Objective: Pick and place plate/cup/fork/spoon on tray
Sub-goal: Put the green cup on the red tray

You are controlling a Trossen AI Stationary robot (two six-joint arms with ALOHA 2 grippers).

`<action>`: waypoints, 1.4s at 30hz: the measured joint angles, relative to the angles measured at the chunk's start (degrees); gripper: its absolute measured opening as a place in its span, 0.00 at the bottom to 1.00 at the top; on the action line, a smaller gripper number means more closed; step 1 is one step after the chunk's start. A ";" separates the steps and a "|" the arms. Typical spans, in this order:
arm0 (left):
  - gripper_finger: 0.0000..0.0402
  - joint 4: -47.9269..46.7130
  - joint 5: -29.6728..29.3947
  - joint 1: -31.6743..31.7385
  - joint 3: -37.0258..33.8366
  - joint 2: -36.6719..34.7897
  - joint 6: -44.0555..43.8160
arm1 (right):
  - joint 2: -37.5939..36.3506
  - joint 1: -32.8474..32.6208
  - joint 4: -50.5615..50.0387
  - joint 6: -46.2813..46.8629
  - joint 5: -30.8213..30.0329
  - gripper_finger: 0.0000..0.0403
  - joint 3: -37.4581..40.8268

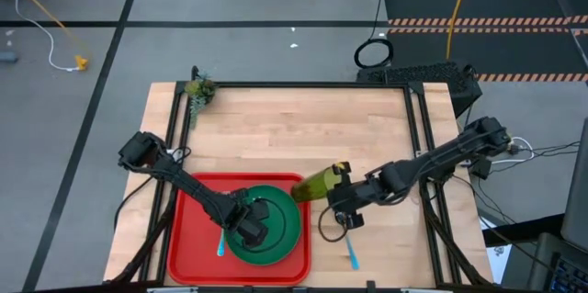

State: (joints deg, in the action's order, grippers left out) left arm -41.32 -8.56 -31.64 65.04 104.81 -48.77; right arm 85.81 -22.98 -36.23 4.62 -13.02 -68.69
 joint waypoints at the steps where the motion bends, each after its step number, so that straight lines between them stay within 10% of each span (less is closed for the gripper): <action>1: 0.09 -0.06 0.09 0.00 0.00 0.00 0.10 | 0.71 0.00 -0.20 -0.62 -0.04 0.00 0.00; 20: 0.09 -2.60 0.72 -0.22 -0.07 -3.74 -0.58 | 2.21 1.91 -1.93 -5.60 4.14 0.00 -2.27; 42: 0.09 11.65 -18.21 4.41 -0.02 -10.97 13.94 | 7.01 3.80 -0.65 -11.27 7.04 0.02 -2.50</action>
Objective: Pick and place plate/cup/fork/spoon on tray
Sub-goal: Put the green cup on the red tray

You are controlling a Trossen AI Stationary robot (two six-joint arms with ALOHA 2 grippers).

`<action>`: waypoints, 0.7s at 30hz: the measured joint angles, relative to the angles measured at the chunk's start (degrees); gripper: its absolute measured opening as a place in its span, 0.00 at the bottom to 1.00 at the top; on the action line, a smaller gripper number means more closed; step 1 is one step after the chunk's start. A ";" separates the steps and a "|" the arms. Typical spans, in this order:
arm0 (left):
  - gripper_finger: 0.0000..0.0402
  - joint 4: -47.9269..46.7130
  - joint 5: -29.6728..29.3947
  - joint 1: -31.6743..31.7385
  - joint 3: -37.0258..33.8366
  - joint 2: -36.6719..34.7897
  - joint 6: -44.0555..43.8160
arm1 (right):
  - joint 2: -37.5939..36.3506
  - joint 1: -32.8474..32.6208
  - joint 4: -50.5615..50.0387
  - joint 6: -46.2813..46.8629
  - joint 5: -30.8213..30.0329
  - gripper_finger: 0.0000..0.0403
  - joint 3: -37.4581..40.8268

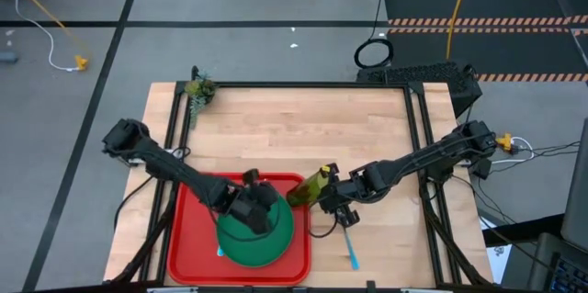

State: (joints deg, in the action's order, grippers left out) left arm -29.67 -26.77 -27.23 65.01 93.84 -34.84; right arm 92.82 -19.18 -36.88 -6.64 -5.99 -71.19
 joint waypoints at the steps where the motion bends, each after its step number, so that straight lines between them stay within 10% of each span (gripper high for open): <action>1: 0.09 1.59 -0.47 0.68 0.00 0.00 1.38 | 0.01 0.00 0.00 -0.38 0.00 0.02 -0.33; 21: 0.09 10.39 2.71 5.51 -0.04 4.66 5.83 | 0.01 0.11 1.99 -10.49 -0.32 0.02 -2.50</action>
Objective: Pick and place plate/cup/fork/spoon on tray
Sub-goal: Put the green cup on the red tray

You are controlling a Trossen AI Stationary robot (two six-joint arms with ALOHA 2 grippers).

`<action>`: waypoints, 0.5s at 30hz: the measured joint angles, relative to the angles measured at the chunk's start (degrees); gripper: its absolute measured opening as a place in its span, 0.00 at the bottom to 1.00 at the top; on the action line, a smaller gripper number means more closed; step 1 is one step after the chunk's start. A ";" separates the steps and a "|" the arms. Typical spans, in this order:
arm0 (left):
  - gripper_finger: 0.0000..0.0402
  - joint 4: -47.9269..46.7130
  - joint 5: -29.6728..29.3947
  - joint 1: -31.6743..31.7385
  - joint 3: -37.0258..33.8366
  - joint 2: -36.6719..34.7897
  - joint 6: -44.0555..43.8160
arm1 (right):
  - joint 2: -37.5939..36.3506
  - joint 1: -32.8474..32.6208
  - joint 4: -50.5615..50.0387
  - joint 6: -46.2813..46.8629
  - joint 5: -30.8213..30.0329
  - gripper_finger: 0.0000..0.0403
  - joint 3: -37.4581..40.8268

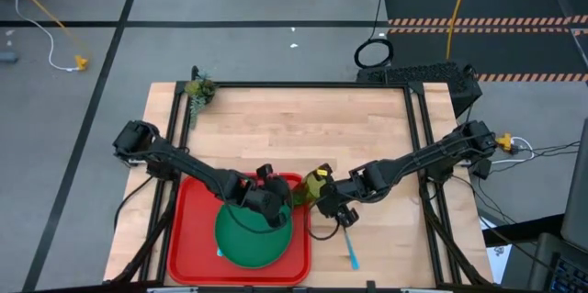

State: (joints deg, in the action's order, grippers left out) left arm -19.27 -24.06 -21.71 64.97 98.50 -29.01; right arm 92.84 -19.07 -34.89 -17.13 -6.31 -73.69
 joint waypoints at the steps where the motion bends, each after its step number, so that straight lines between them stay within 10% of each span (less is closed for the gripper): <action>1: 0.09 0.43 0.05 -0.01 0.00 -0.01 0.04 | 0.00 0.00 0.08 -0.42 -0.33 0.02 0.00; 15: 0.09 1.57 0.68 0.00 0.02 0.70 -0.07 | 0.00 -0.02 -0.55 -2.72 -5.64 0.02 0.00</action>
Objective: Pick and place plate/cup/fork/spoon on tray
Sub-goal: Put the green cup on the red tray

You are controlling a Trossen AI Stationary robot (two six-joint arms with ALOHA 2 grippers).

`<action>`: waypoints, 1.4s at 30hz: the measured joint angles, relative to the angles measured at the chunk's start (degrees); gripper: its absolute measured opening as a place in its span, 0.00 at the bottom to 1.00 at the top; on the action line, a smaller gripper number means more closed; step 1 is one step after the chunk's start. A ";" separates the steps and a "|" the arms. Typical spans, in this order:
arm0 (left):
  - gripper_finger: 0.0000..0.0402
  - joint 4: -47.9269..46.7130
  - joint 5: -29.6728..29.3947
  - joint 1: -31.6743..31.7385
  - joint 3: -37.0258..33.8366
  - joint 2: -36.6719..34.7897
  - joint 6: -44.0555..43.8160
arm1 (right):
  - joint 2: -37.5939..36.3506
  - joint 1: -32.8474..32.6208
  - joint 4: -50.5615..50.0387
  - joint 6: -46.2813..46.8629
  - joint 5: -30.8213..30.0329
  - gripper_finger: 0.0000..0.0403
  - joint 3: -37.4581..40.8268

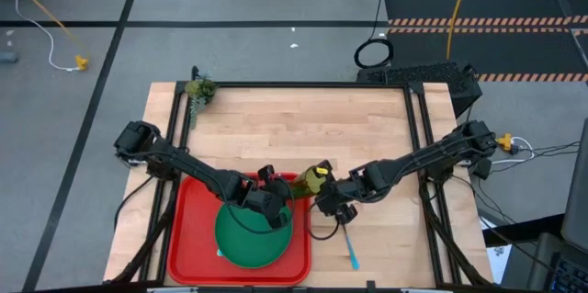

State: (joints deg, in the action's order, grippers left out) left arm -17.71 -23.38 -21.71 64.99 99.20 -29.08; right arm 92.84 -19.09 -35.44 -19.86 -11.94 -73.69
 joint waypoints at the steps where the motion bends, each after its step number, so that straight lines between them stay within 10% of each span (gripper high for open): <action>1: 0.09 -0.05 0.00 0.00 0.00 0.00 -0.03 | 0.00 0.00 0.00 -0.33 -0.02 0.02 0.00; 42: 0.09 -3.50 0.81 -0.14 0.00 1.44 -2.64 | -0.04 0.00 6.63 -5.67 0.16 0.17 0.00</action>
State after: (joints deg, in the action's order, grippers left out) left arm -21.21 -22.57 -21.85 64.99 100.64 -31.72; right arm 92.79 -19.09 -28.81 -25.53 -11.78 -73.69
